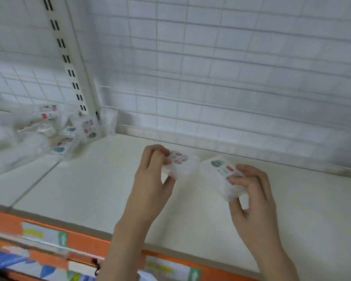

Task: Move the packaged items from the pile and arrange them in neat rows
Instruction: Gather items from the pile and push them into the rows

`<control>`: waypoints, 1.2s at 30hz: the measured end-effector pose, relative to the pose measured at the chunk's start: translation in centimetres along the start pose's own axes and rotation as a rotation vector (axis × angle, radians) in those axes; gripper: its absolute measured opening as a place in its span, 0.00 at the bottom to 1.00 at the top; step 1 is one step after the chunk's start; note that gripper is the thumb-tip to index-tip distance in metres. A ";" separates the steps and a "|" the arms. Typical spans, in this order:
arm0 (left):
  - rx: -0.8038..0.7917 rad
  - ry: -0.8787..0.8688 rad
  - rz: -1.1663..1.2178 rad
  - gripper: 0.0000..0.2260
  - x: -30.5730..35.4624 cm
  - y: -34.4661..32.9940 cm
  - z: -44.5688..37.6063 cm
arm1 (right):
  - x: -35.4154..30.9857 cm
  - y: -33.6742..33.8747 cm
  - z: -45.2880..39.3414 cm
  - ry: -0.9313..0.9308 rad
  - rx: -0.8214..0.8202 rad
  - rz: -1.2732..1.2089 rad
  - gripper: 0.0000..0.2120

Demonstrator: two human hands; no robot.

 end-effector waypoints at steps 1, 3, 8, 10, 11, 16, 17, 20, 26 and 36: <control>0.003 -0.002 0.003 0.14 1.5 -1.1 0.5 | 1.0 1.6 0.6 -0.005 -0.006 0.000 0.18; 0.003 -0.014 -0.001 0.15 4.3 -3.2 1.4 | 2.8 4.3 1.7 -0.018 -0.027 0.000 0.18; -0.016 -0.013 -0.005 0.15 8.4 -6.0 2.7 | 5.4 7.6 3.7 -0.046 -0.057 0.006 0.22; -0.003 -0.021 0.009 0.15 9.4 -6.2 2.9 | 6.0 8.3 4.2 -0.084 -0.063 -0.016 0.22; 0.005 -0.024 0.010 0.13 9.8 -6.3 3.0 | 6.4 8.6 4.4 -0.116 -0.059 -0.030 0.22; -0.040 -0.040 -0.086 0.11 10.8 -7.3 3.1 | 7.2 10.1 4.9 -0.175 0.011 -0.009 0.25; -0.052 -0.044 -0.098 0.11 11.0 -7.7 3.2 | 7.3 10.4 5.1 -0.192 0.016 -0.010 0.25; -0.075 -0.060 -0.131 0.12 12.0 -9.2 3.3 | 7.8 11.7 5.6 -0.210 0.040 0.008 0.20; -0.111 -0.094 -0.112 0.13 17.2 -14.6 2.6 | 11.3 17.9 7.3 -0.180 0.060 0.103 0.23; -0.098 -0.111 -0.029 0.16 34.1 -29.4 5.5 | 22.2 36.1 13.2 -0.259 0.005 0.212 0.23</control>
Point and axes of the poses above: each hand's wrist, its own z-axis away from the middle knuckle, its own y-axis out of the back of the hand, x = y × z, the point moved 7 cm from there along -z, towards the middle knuckle, and after that the axes turned 6 degrees about -x, right-handed, at the moved point
